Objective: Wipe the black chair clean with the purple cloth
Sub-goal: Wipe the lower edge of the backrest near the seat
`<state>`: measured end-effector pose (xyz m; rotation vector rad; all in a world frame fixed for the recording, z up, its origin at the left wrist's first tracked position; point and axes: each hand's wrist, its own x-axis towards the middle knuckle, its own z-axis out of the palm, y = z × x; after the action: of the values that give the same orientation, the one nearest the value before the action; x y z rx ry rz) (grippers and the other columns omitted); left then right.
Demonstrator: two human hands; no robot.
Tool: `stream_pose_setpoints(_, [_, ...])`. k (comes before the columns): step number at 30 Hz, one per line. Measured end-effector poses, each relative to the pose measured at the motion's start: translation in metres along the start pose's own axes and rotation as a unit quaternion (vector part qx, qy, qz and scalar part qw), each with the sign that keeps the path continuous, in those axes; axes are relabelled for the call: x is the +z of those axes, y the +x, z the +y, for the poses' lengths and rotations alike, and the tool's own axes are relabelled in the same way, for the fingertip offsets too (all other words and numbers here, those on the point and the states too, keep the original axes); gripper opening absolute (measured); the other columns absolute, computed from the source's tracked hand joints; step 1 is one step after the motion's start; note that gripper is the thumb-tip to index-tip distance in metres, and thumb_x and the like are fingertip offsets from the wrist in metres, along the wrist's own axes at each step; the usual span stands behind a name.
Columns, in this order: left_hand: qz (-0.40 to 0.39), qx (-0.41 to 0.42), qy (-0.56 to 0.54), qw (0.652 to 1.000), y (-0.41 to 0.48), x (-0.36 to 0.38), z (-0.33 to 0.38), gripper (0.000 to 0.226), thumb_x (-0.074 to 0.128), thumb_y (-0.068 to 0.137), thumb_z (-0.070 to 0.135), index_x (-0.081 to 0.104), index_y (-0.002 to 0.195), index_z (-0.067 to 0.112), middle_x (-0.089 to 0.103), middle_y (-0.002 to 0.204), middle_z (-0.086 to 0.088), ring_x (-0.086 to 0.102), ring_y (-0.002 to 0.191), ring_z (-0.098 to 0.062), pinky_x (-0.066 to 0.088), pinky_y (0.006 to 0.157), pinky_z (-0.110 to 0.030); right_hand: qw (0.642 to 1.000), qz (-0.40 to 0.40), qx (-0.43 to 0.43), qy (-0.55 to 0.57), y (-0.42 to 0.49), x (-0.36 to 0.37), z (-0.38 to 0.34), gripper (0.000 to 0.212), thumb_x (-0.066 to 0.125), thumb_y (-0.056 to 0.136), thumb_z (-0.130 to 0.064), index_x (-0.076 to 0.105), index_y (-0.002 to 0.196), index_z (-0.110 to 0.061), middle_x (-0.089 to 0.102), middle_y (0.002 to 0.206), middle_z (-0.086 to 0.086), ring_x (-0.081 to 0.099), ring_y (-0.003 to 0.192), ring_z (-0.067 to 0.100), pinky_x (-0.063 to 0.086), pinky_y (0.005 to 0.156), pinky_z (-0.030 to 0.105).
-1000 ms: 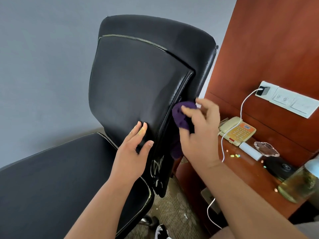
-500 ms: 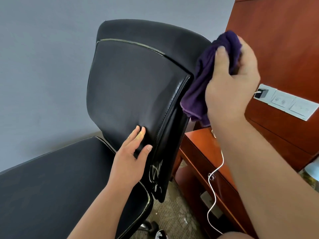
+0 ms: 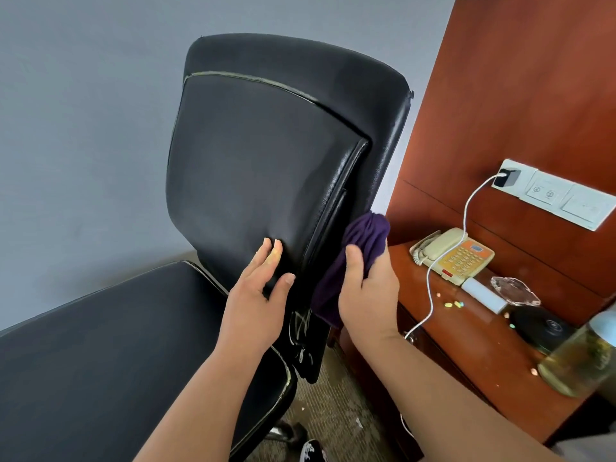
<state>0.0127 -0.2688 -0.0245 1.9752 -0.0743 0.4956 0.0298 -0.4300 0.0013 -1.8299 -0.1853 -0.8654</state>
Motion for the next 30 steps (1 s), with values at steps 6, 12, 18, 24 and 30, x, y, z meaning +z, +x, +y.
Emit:
stream_pose_setpoints(6, [-0.003, 0.002, 0.003, 1.0, 0.0, -0.002, 0.001, 0.056, 0.057, 0.094, 0.037, 0.033, 0.141, 0.055, 0.023, 0.145, 0.044, 0.04, 0.116, 0.023, 0.033, 0.097, -0.01, 0.998, 0.026, -0.055, -0.016, 0.032, -0.035, -0.01, 0.034, 0.058, 0.098, -0.016, 0.059, 0.128, -0.033, 0.059, 0.112, -0.023, 0.053, 0.112, -0.008, 0.035, 0.097, 0.006])
stream_pose_setpoints(12, [0.0, 0.003, 0.011, 1.0, -0.001, -0.002, -0.001, 0.056, 0.058, 0.093, 0.038, 0.034, 0.141, 0.054, 0.024, 0.146, 0.042, 0.054, 0.107, -0.005, 0.046, 0.102, -0.028, 0.974, -0.02, -0.197, -0.106, 0.026, -0.021, -0.01, 0.051, 0.068, 0.087, 0.0, 0.063, 0.134, -0.02, 0.034, 0.106, -0.008, 0.042, 0.097, 0.002, 0.034, 0.091, 0.009])
stream_pose_setpoints(18, [0.047, 0.027, 0.018, 0.998, 0.002, 0.002, -0.008, 0.056, 0.062, 0.09, 0.042, 0.04, 0.141, 0.048, 0.032, 0.147, 0.025, 0.038, 0.129, 0.006, 0.043, 0.106, -0.032, 0.971, -0.137, -0.107, -0.161, -0.044, -0.012, 0.05, 0.063, 0.07, 0.086, -0.003, 0.058, 0.136, -0.04, 0.037, 0.1, -0.012, 0.047, 0.089, 0.005, 0.048, 0.077, 0.023])
stream_pose_setpoints(24, [0.027, -0.02, -0.014, 0.999, -0.002, -0.007, -0.017, 0.056, 0.064, 0.085, 0.047, 0.046, 0.139, 0.045, 0.038, 0.131, 0.039, 0.036, 0.124, 0.017, 0.038, 0.087, 0.0, 0.996, -0.038, -0.057, -0.059, -0.06, -0.007, 0.046, 0.042, 0.07, 0.089, -0.011, 0.067, 0.126, -0.031, 0.046, 0.098, -0.014, 0.054, 0.094, 0.005, 0.038, 0.084, 0.006])
stream_pose_setpoints(30, [-0.033, -0.028, -0.002, 0.999, -0.008, -0.017, -0.019, 0.059, 0.061, 0.092, 0.032, 0.036, 0.141, 0.054, 0.032, 0.143, 0.03, 0.035, 0.129, 0.012, 0.04, 0.088, -0.001, 0.992, -0.018, -0.104, -0.072, -0.056, 0.001, 0.039, 0.047, 0.069, 0.09, -0.01, 0.063, 0.131, -0.031, 0.042, 0.099, -0.013, 0.052, 0.094, 0.003, 0.038, 0.082, 0.007])
